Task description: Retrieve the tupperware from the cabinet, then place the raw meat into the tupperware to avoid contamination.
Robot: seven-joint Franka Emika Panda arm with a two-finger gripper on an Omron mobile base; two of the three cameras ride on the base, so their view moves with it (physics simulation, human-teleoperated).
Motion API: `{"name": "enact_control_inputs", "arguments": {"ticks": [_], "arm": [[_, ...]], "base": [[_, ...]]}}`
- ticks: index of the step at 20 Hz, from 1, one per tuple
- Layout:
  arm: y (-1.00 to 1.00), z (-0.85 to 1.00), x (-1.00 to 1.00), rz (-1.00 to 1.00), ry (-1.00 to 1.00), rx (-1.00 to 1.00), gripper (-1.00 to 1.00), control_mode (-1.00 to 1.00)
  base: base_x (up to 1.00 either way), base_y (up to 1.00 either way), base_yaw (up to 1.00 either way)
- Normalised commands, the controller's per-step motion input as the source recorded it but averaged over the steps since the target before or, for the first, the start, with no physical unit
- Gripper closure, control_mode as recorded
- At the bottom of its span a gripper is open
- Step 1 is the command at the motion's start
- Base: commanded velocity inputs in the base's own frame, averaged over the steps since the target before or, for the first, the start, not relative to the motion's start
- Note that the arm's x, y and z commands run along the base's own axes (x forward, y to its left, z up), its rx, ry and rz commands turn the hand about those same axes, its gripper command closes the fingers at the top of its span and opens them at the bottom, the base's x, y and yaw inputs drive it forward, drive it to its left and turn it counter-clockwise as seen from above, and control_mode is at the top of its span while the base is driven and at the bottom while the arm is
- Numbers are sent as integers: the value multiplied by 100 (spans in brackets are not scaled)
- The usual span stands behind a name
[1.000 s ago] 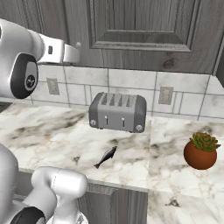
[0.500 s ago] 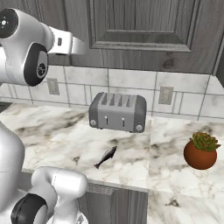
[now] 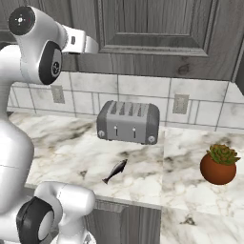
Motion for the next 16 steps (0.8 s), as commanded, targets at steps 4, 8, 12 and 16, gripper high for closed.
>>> {"name": "enact_control_inputs", "arguments": {"ticks": [4,8,12,16], "arm": [[13,0,34,0,0,-1,-100,-100],[3,0,36,0,0,0,-100,-100],[0,-4,24,0,1,0,-100,-100],[-1,-12,23,0,2,0,-100,-100]], "base": [[0,0,0],[0,0,0],[0,0,0],[0,0,0]]}}
